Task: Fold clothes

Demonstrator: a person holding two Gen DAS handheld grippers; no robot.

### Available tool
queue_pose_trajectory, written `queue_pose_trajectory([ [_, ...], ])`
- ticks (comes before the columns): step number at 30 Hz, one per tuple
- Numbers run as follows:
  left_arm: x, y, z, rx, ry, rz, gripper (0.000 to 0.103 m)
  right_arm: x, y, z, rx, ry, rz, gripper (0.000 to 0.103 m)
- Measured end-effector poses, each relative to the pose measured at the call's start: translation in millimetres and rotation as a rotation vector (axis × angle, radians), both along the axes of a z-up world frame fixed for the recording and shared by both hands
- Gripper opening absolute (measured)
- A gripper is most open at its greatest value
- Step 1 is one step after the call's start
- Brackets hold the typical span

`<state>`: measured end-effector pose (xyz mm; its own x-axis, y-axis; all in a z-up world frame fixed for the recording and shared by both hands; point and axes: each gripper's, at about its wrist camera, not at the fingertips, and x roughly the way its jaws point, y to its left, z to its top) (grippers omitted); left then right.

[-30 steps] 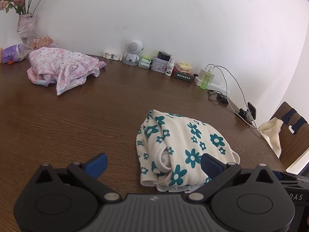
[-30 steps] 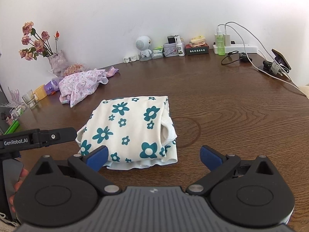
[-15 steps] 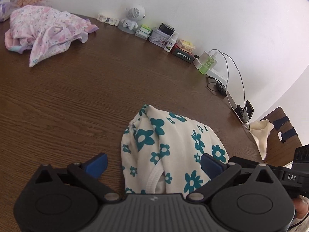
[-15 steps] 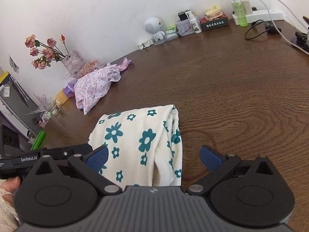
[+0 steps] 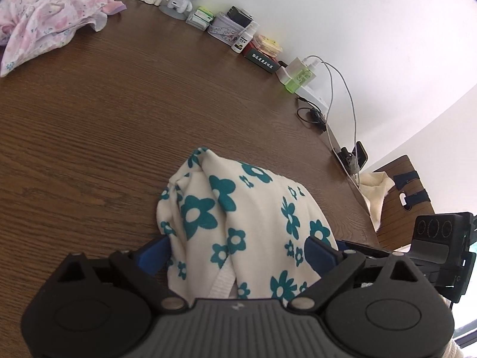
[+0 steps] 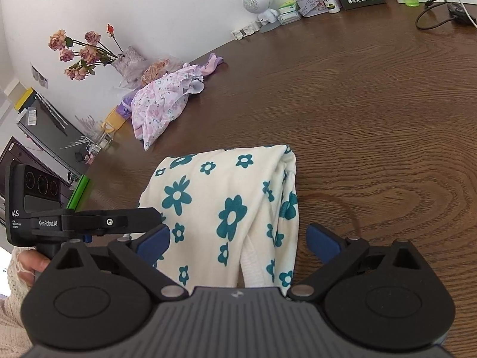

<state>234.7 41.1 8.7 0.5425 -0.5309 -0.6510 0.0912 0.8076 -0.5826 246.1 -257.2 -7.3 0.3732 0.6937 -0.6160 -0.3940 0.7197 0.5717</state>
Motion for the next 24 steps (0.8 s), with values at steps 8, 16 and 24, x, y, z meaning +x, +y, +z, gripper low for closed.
queue_pose_trajectory([
  [8, -3, 8, -8, -0.045, -0.026, -0.002, 0.066, 2, -11, -16, 0.139, 0.053, -0.038, 0.053],
  [16, -8, 9, -14, -0.074, -0.053, 0.019, 0.059, -5, -11, -26, 0.205, 0.056, -0.097, 0.039],
  [24, -16, 9, -11, -0.095, -0.09, 0.018, 0.053, -21, -8, -18, 0.222, 0.025, -0.156, 0.032],
])
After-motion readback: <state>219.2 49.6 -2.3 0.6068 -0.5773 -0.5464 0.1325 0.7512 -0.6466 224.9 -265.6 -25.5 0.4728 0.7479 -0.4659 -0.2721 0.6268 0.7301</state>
